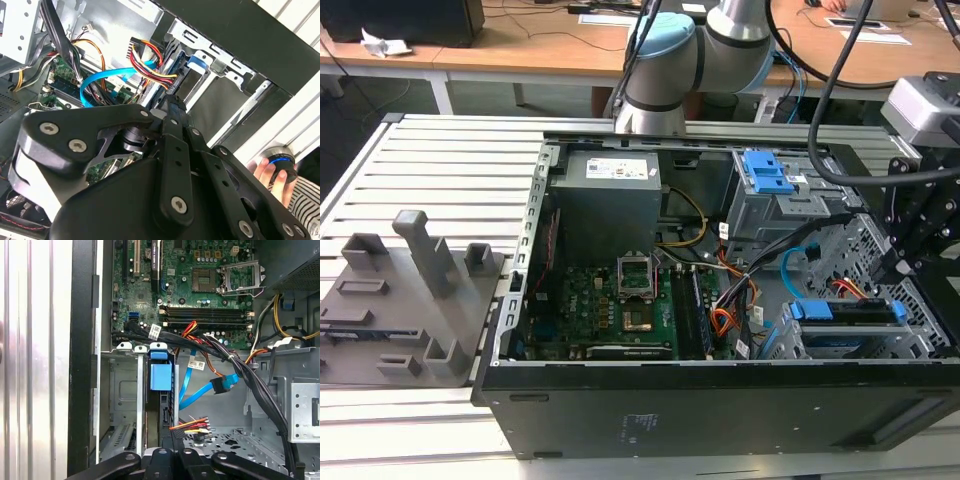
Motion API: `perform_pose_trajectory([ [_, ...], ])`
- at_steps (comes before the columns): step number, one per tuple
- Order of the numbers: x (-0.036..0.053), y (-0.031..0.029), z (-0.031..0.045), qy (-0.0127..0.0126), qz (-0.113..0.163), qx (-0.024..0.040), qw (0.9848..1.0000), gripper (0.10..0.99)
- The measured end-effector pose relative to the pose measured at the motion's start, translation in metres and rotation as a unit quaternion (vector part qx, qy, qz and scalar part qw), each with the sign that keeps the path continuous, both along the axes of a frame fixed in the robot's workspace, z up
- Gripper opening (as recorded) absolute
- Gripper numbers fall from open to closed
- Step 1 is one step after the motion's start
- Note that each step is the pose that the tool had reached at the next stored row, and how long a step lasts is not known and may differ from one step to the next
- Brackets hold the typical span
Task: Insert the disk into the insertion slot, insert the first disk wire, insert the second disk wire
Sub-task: 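Insert the first disk wire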
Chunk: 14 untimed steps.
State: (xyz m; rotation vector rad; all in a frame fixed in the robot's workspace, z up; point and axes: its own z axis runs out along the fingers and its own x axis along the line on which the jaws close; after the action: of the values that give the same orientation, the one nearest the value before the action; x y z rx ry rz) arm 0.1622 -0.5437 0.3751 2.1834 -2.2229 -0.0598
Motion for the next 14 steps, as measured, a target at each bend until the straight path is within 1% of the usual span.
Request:
perform_pose_trajectory([
  [3,-0.0017,0.0000,0.0001,0.0000,0.000,-0.0002,1.0000,0.106],
  [4,-0.0039,0.0000,-0.0001,0.0000,0.000,-0.0001,1.0000,0.106],
  [5,-0.0085,0.0000,-0.0008,0.0000,0.000,0.0000,1.0000,0.106],
  [8,-0.0175,0.0000,-0.0029,0.0000,0.000,0.0001,1.0000,0.106],
  [14,-0.0187,0.0000,-0.0038,0.0000,0.000,-0.0001,1.0000,0.106],
])
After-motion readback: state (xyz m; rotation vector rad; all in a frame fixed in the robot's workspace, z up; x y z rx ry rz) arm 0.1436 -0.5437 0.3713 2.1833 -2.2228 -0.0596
